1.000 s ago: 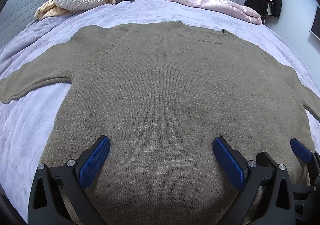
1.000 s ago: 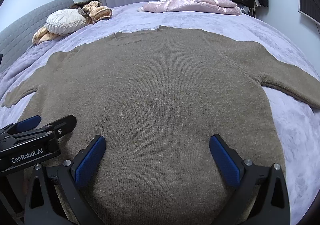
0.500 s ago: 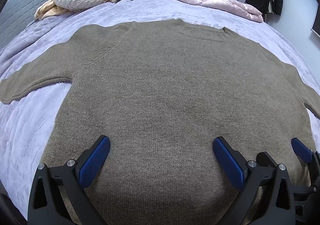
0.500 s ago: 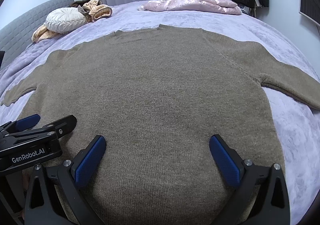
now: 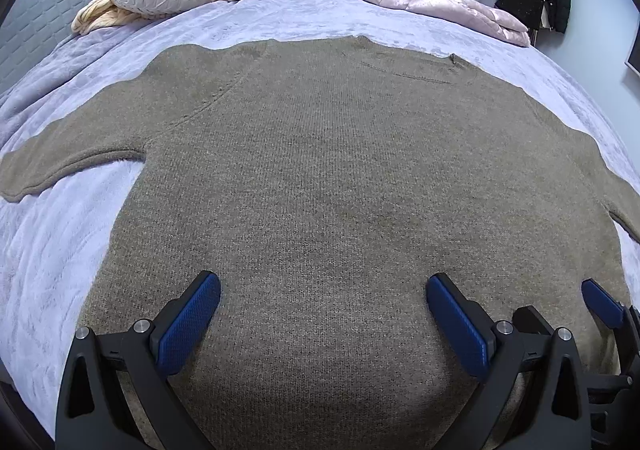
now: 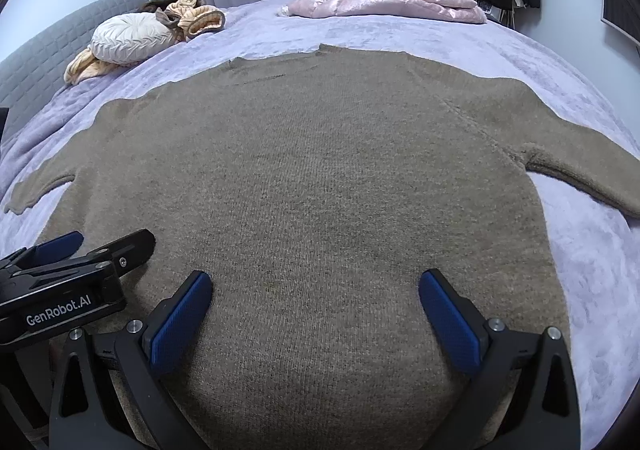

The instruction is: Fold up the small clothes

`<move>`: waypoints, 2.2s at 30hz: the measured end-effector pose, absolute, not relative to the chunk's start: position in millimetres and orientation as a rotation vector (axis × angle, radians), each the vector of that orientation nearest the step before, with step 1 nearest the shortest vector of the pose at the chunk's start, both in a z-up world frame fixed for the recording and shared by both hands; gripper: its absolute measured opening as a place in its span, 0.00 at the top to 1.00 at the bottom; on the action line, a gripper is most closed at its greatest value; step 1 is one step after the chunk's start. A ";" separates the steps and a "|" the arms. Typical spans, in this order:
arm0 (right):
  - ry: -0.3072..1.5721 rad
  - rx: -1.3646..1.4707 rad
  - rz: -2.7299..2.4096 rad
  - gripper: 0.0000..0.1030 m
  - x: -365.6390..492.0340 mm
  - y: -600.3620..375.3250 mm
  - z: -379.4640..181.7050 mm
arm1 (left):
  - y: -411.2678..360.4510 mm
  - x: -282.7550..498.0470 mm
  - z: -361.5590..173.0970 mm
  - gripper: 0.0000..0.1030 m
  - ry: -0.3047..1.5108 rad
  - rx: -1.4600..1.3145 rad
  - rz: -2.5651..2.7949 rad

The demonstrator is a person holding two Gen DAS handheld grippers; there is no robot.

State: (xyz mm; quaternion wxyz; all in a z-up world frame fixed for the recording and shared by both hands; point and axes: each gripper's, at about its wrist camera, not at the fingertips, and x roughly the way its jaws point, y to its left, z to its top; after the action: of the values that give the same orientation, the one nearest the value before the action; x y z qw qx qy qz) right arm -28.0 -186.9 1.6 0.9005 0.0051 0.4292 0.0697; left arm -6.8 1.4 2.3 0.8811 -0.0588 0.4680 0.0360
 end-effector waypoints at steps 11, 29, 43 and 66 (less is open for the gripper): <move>0.880 -0.005 0.134 0.00 -30.1 -185.3 2.3 | -3.0 -6.7 3.8 0.00 0.983 -0.090 0.091; 0.955 -0.089 0.141 0.00 -19.2 -194.8 47.5 | -26.1 4.3 58.6 0.00 1.035 0.044 0.100; 0.903 0.015 0.076 0.00 -13.4 -237.8 93.4 | -54.5 15.7 98.4 0.00 0.984 0.081 0.086; 0.912 0.260 -0.209 0.00 13.5 -419.6 78.3 | -193.6 81.7 97.2 0.00 1.010 0.221 -0.059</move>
State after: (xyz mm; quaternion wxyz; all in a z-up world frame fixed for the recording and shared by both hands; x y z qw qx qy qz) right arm 13.5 -419.6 78.3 0.8844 0.1252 0.4382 -0.1005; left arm 81.7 -193.6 97.2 0.8689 0.1057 0.4827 -0.0284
